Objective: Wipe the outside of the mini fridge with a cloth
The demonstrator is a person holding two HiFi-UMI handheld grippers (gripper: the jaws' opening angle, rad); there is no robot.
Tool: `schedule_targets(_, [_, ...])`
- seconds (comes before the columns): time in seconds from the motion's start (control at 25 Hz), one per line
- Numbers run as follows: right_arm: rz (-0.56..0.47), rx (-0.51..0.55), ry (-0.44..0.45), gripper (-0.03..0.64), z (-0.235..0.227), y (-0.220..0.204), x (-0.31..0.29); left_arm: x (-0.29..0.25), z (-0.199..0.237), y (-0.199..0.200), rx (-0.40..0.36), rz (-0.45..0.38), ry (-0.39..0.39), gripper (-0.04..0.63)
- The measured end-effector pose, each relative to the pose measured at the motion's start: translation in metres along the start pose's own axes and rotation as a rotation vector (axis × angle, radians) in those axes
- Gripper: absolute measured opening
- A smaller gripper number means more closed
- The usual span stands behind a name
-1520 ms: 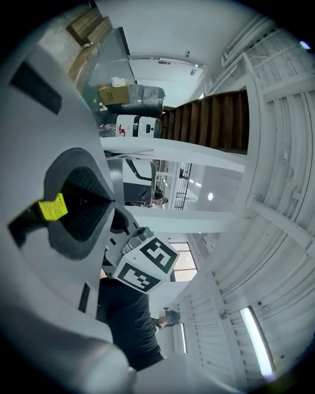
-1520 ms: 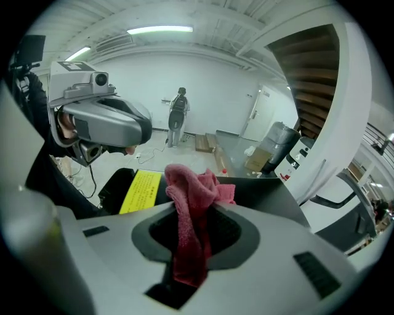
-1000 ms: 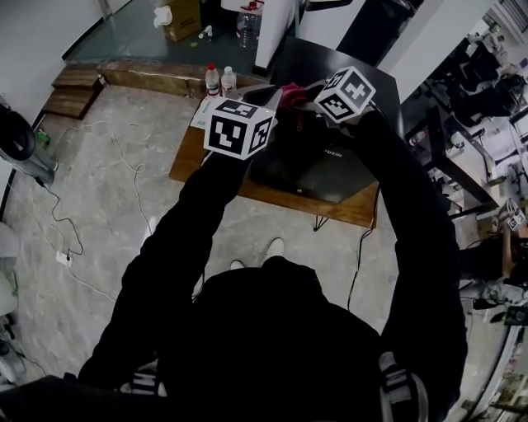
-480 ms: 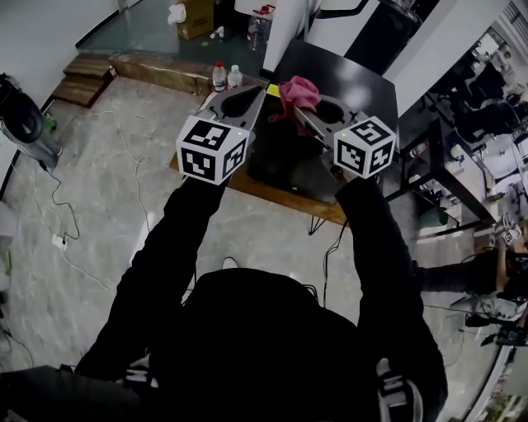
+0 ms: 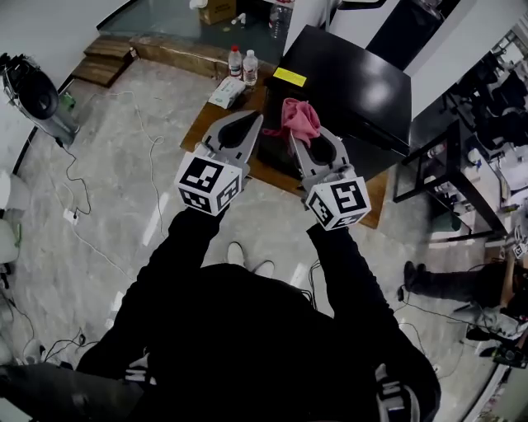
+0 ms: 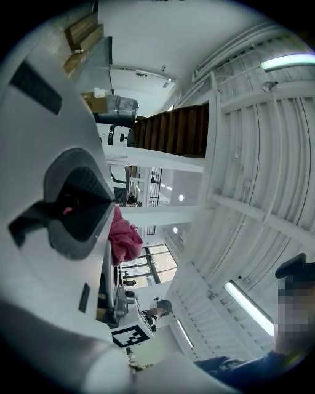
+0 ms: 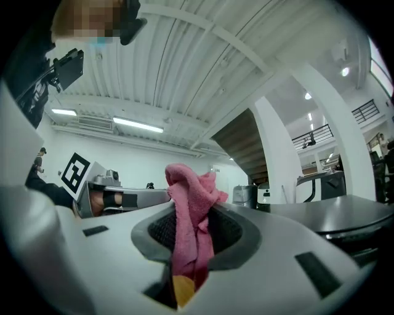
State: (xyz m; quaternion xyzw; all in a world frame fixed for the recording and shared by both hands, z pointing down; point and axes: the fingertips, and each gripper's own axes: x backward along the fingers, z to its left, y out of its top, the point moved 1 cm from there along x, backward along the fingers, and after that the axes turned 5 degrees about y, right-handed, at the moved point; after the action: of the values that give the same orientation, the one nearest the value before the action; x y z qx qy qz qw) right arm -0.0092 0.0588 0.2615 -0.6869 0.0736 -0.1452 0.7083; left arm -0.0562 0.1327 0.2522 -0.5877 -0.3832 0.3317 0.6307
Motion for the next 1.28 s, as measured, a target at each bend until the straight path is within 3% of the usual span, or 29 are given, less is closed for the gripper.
schedule_targets(0.32, [-0.037,-0.114,-0.019,0.101,0.041,-0.034,-0.011,0.030,0.027,-0.021,-0.005,0.019,-0.029,0.006])
schedule_targets(0.48, [-0.036,-0.141,-0.037,0.101,0.060,-0.050,-0.052,0.035,0.072,-0.033,0.020,0.025,-0.045,0.006])
schedule_targets(0.72, [-0.054,-0.150,-0.155,0.101,0.087,-0.067,-0.138,0.043,0.164,-0.034,0.011,0.030,-0.112,0.006])
schedule_targets(0.92, [-0.060,-0.147,-0.203,0.101,0.114,-0.075,-0.208,0.049,0.236,-0.035,0.015,0.035,-0.173,0.006])
schedule_targets(1.28, [-0.068,-0.226,-0.279,0.101,0.116,-0.086,-0.269,0.039,0.296,-0.029,0.041,0.002,-0.245,0.006])
